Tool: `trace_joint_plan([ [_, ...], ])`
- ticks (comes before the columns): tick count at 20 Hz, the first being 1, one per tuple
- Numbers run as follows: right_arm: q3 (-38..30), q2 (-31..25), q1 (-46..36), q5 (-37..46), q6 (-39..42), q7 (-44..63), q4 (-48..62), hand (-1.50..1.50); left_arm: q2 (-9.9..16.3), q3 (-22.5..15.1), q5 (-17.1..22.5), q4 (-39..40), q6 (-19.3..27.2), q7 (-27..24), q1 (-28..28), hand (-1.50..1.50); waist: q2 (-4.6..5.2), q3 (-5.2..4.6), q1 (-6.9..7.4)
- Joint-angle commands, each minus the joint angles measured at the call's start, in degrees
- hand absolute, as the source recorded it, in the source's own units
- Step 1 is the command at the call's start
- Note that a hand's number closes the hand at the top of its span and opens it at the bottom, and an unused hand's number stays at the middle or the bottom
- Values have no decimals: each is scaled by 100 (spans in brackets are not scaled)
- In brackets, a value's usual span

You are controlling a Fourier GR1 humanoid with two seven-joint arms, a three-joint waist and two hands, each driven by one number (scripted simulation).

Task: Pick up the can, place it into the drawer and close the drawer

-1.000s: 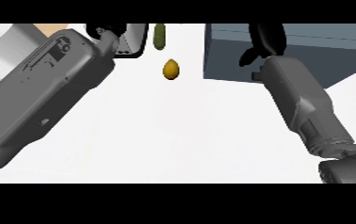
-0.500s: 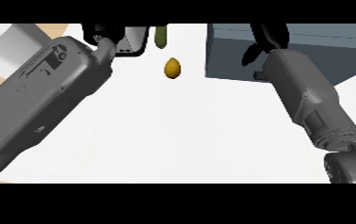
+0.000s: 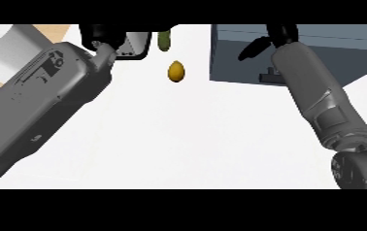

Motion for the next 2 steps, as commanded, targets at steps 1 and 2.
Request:
trace_joint_plan([
  [1,-566,243,-295,-626,21,-54,-104,-150,210,35,13,-225,-62,176,67,-150,3,-26,181],
  [2,-555,248,-297,-623,141,-137,-63,-150,161,90,-45,-136,26,60,155,-150,1,-32,76],
])
